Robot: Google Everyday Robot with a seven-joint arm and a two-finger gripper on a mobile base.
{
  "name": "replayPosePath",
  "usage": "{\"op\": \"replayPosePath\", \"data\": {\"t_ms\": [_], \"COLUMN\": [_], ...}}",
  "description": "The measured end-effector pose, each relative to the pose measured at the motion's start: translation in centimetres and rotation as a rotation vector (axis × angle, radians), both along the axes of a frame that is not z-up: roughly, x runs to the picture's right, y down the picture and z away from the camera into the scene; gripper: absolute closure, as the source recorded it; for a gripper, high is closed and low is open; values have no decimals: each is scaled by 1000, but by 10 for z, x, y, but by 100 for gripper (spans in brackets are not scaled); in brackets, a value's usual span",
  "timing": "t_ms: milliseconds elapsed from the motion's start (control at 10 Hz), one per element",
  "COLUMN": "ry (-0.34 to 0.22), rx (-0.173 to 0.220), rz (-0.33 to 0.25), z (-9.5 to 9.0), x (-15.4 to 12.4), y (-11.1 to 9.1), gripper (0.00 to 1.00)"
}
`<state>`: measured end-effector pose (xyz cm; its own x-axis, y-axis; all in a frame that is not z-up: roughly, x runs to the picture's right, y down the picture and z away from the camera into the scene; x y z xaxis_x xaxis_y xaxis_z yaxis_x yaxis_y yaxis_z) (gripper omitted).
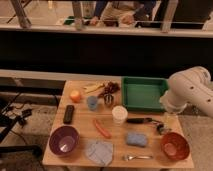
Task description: Wipe table surface with brush
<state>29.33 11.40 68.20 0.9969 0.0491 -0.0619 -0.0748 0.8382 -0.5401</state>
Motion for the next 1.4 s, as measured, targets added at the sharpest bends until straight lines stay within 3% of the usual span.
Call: {"op": "replayPosePath", "data": {"t_ms": [800,1400], "ry": [-56,-93], "rx": [32,11], "rz": [80,105], "z": [30,51], "x": [-21,-42], "y": [0,13], "gripper": [20,20]}}
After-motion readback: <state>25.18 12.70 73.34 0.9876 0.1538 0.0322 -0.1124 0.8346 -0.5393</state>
